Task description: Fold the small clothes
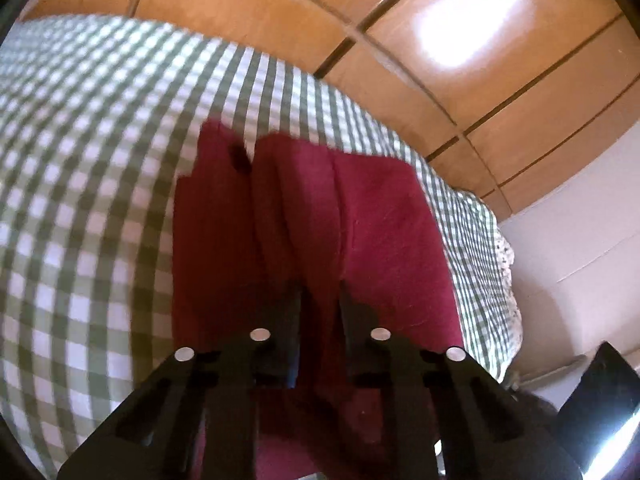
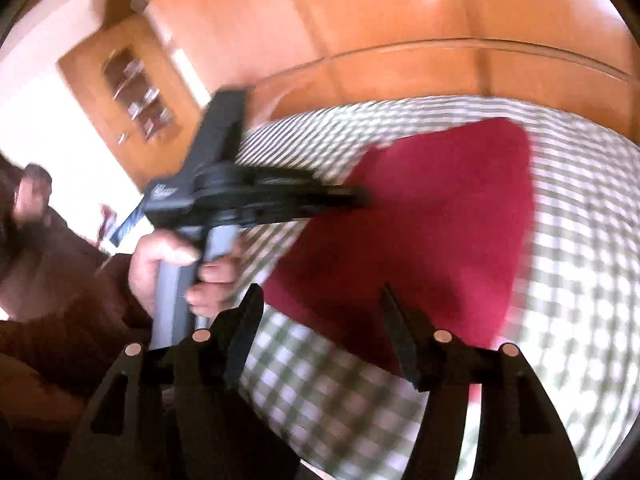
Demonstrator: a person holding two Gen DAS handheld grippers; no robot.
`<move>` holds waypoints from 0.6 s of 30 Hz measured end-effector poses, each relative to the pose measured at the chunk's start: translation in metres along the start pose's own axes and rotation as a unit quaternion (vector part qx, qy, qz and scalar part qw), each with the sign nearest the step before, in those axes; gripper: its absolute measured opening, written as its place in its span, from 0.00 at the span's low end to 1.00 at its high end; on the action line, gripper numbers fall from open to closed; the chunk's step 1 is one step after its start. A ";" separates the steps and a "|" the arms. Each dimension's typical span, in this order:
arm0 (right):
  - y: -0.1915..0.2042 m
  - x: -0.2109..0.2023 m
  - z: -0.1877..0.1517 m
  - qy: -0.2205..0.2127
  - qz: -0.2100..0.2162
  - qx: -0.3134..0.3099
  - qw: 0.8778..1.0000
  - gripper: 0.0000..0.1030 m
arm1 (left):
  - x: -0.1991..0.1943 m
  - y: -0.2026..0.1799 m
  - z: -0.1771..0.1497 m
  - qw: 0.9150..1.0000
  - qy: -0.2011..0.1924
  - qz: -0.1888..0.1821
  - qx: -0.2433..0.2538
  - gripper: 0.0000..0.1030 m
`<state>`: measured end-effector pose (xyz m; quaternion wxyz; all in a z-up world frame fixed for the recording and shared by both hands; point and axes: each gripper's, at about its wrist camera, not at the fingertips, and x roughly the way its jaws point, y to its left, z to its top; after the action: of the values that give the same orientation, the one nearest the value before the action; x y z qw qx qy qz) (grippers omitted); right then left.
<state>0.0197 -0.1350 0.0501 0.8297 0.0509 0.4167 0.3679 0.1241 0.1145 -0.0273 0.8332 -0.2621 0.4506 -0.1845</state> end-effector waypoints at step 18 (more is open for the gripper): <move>0.005 0.077 -0.024 0.052 -0.071 -0.035 0.995 0.57 | -0.041 0.024 -0.009 0.990 -0.039 0.136 0.011 0.16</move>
<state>0.0283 -0.0863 -0.0137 0.8323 -0.0272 0.4487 0.3242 0.0965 0.1534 -0.0188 0.8701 -0.1967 0.4472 -0.0643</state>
